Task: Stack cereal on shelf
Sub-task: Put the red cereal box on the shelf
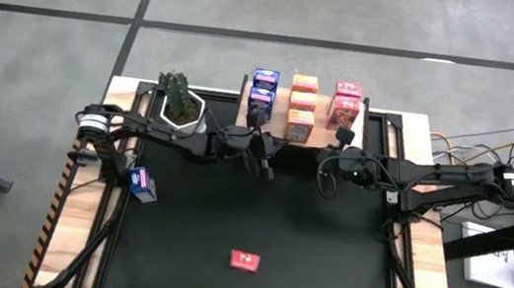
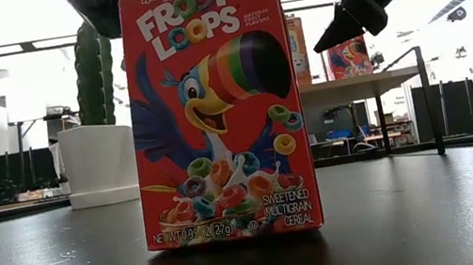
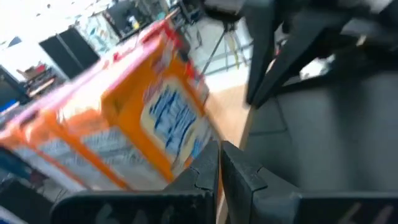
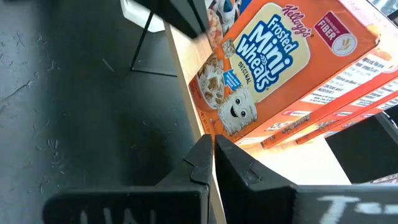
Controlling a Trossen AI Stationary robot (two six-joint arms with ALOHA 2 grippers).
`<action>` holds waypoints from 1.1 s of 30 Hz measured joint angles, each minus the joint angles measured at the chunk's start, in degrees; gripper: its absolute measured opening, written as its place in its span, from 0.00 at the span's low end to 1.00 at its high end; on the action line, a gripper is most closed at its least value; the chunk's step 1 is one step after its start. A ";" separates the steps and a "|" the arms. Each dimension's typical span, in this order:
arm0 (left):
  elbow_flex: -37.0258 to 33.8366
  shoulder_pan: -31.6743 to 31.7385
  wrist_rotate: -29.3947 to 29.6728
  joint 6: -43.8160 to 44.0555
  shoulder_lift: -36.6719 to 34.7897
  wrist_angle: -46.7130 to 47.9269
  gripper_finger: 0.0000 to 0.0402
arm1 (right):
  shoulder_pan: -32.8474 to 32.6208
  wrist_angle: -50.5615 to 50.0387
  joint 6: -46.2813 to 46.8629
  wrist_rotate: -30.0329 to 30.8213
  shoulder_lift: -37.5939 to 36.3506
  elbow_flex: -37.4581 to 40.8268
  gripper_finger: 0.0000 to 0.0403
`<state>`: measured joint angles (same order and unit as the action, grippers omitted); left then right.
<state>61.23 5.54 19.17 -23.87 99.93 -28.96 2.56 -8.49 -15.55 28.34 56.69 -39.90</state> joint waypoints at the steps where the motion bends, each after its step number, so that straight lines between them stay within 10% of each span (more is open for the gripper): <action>1: 0.00 -0.38 -0.06 -0.24 -0.58 0.13 0.00 | 0.01 0.01 0.00 0.00 0.00 0.00 0.02; 9: 0.00 -4.53 -0.12 -0.96 -5.92 8.88 0.00 | 0.01 0.40 0.64 -1.35 0.00 0.00 0.02; 17: 0.00 -11.99 -0.23 -0.19 -14.68 24.76 0.00 | -3.07 4.67 7.97 -19.55 0.13 -0.02 0.02; 33: -0.09 -24.41 -7.22 19.00 -23.03 49.62 0.00 | -24.91 23.04 21.56 -15.16 11.57 -1.15 0.02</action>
<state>61.14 -18.87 11.95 -4.86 76.90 20.66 -22.35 14.54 6.01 13.18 68.25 -41.04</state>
